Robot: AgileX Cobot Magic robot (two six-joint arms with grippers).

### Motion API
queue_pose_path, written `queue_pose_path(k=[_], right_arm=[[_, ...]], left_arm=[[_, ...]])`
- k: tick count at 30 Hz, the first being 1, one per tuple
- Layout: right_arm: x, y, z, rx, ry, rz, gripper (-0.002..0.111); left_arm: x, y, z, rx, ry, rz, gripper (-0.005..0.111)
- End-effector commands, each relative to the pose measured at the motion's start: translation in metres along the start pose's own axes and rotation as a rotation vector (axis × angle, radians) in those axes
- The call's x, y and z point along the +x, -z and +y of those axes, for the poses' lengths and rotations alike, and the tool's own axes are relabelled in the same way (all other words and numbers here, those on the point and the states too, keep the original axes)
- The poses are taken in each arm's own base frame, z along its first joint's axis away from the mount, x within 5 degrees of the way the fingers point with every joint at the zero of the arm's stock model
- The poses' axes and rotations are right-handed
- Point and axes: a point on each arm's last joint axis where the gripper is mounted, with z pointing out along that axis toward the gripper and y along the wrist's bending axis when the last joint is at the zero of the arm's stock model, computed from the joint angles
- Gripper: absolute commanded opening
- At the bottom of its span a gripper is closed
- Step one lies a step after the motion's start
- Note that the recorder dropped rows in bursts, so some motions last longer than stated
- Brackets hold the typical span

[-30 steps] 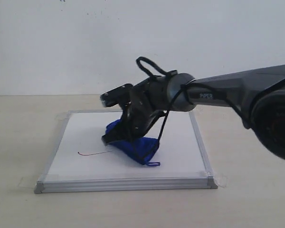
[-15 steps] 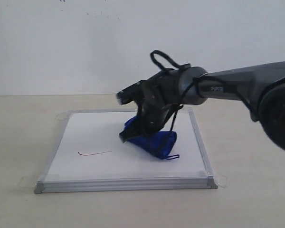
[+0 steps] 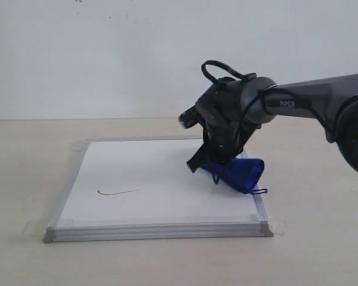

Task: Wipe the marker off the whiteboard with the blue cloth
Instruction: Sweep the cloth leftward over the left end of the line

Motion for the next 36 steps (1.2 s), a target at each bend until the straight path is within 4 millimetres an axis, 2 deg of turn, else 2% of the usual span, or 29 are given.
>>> queue_pose_path(k=[1, 4, 6, 8, 10, 14, 16, 18, 21, 23, 29, 31, 33, 36], right_arm=[[-0.006, 0.014, 0.069, -0.319, 0.064, -0.081, 0.006], [-0.009, 0.029, 0.105, -0.426, 0.167, -0.131, 0.006], [-0.010, 0.036, 0.115, -0.432, 0.215, -0.151, 0.006], [-0.015, 0.039, 0.113, -0.428, 0.215, -0.169, 0.006], [-0.019, 0.035, 0.099, -0.388, 0.191, -0.190, 0.006], [-0.022, 0.018, 0.056, -0.233, 0.104, -0.177, 0.006], [-0.020, 0.009, 0.042, -0.166, 0.075, -0.159, 0.006], [-0.018, 0.002, 0.036, -0.151, 0.037, -0.144, 0.006], [-0.019, -0.001, 0.049, -0.228, -0.010, -0.160, 0.006], [-0.021, 0.004, 0.071, -0.294, 0.020, -0.191, 0.006], [-0.031, 0.042, 0.139, -0.425, 0.105, -0.288, 0.006], [-0.034, 0.052, 0.152, -0.438, 0.149, -0.312, 0.006], [-0.037, 0.056, 0.156, -0.438, 0.176, -0.327, 0.006], [-0.038, 0.049, 0.146, -0.384, 0.221, -0.334, 0.006]], left_arm=[[-0.001, 0.000, -0.001, 0.008, 0.005, -0.009, 0.004], [-0.001, 0.000, -0.001, 0.008, 0.005, -0.009, 0.004], [-0.001, 0.000, -0.001, 0.008, 0.005, -0.009, 0.004], [-0.001, 0.000, -0.001, 0.008, 0.005, -0.009, 0.004], [-0.001, 0.000, -0.001, 0.008, 0.005, -0.009, 0.004], [-0.001, 0.000, -0.001, 0.008, 0.005, -0.009, 0.004], [-0.001, 0.000, -0.001, 0.008, 0.005, -0.009, 0.004], [-0.001, 0.000, -0.001, 0.008, 0.005, -0.009, 0.004], [-0.001, 0.000, -0.001, 0.008, 0.005, -0.009, 0.004], [-0.001, 0.000, -0.001, 0.008, 0.005, -0.009, 0.004], [-0.001, 0.000, -0.001, 0.008, 0.005, -0.009, 0.004], [-0.001, 0.000, -0.001, 0.008, 0.005, -0.009, 0.004], [-0.001, 0.000, -0.001, 0.008, 0.005, -0.009, 0.004], [-0.001, 0.000, -0.001, 0.008, 0.005, -0.009, 0.004]])
